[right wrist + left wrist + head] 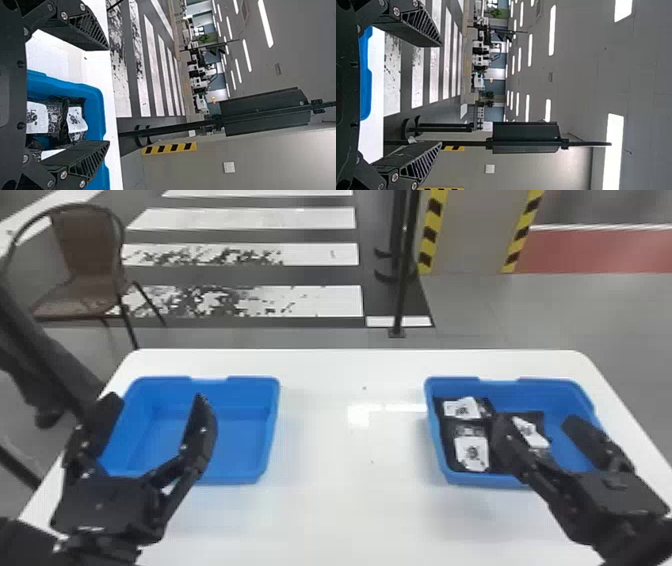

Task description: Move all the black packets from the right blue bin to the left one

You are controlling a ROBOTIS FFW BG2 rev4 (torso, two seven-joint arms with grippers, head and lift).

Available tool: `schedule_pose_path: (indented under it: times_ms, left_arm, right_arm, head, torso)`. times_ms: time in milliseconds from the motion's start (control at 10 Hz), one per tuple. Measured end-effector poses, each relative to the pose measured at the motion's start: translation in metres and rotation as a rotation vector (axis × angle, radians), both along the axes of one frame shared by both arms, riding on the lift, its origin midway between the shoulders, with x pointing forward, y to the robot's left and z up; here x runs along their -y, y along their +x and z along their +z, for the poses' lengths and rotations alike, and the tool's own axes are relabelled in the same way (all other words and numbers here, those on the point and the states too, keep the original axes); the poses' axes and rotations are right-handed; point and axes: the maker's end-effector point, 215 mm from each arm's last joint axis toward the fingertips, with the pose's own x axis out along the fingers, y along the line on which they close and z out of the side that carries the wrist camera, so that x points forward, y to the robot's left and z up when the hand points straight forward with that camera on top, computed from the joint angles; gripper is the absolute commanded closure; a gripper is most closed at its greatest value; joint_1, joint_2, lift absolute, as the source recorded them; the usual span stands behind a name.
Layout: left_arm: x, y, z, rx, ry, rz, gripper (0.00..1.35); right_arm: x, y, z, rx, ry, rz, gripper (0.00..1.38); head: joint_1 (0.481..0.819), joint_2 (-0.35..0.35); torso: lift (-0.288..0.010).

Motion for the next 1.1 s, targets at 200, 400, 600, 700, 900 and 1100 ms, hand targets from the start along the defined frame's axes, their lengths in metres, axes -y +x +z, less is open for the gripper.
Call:
schedule_pose_path:
  times_ms: [200,400,600,700,900,1100]
  left_arm:
    - [0.0006,0.0001,-0.0001,0.000,0.000,-0.002,0.16]
    - [0.0011,0.0004,0.0001,0.000,0.000,-0.003,0.16]
    - [0.0011,0.0006,-0.0002,-0.001,0.000,-0.003,0.16]
    - [0.0011,0.0005,-0.0004,-0.002,0.000,-0.003,0.16]
    - [0.0012,0.0004,-0.0006,-0.002,0.001,-0.004,0.16]
    - [0.0009,-0.0001,0.0002,0.001,0.001,-0.003,0.16]
  right_arm:
    - [0.0003,-0.0001,-0.0009,-0.003,-0.001,0.000,0.19]
    - [0.0002,0.0000,0.0002,-0.001,-0.001,0.000,0.19]
    - [0.0001,0.0001,0.0004,-0.001,-0.001,0.000,0.19]
    - [-0.0001,0.0000,0.0002,-0.003,-0.001,0.001,0.19]
    - [0.0004,-0.0003,-0.0021,-0.012,-0.003,0.001,0.19]
    - [-0.0007,0.0021,-0.0088,-0.049,-0.014,0.014,0.19]
  head:
    - [0.695,0.026]
    - [0.695,0.025]
    - [0.695,0.025]
    - [0.695,0.026]
    - [0.695,0.025]
    - [0.695,0.026]
  torso:
    - [-0.140]
    - [-0.140]
    - [-0.140]
    - [-0.140]
    - [-0.140]
    - [-0.140]
